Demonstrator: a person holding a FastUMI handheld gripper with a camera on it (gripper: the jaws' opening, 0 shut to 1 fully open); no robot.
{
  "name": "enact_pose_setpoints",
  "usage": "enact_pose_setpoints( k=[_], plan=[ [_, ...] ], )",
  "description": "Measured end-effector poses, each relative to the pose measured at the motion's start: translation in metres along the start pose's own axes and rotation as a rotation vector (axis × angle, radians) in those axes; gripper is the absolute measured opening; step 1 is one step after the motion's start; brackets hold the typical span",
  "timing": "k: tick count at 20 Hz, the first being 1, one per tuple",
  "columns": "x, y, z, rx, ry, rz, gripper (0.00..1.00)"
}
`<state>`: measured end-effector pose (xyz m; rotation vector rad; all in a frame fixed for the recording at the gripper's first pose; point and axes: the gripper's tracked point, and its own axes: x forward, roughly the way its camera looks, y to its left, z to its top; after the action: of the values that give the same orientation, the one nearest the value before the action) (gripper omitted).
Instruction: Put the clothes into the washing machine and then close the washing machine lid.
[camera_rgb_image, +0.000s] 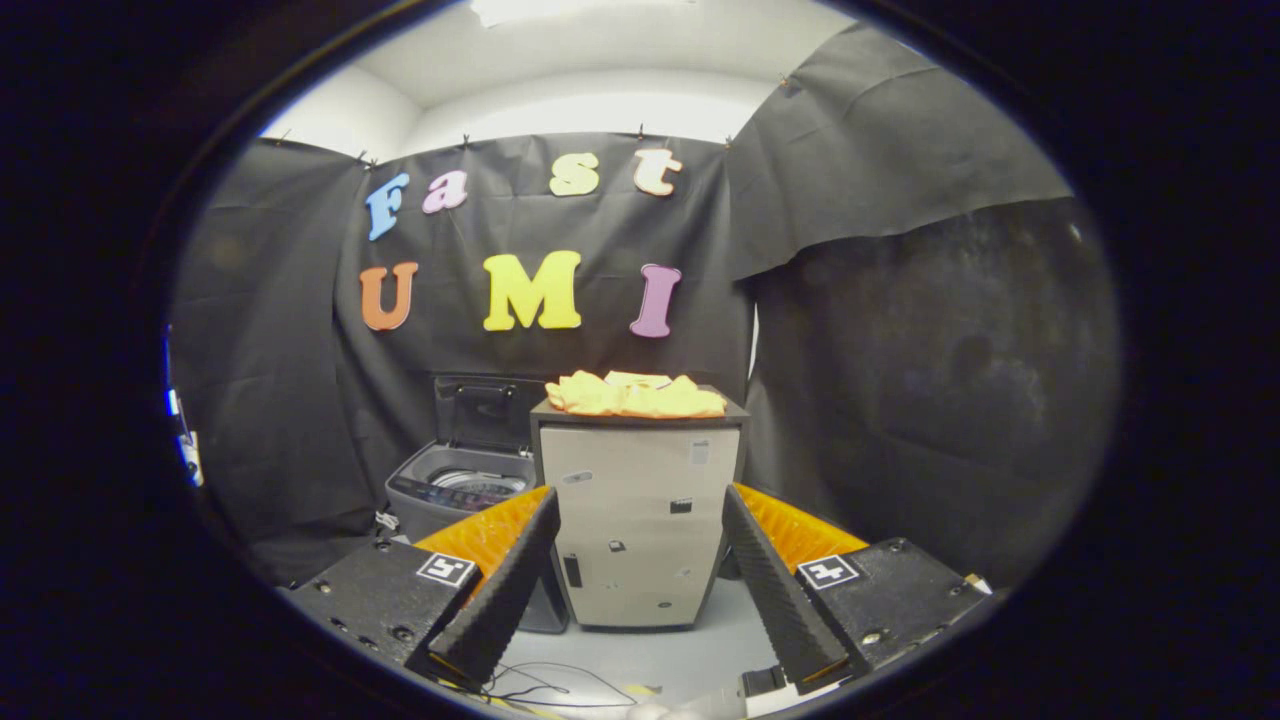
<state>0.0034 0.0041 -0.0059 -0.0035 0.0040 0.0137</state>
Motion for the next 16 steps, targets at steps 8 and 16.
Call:
enact_pose_setpoints(
  k=[8,16],
  plan=[
    [0.015,0.016,0.014,-0.021,-0.015,0.016,1.00],
    [0.072,0.029,0.073,-0.037,-0.071,-0.025,1.00]
  ],
)
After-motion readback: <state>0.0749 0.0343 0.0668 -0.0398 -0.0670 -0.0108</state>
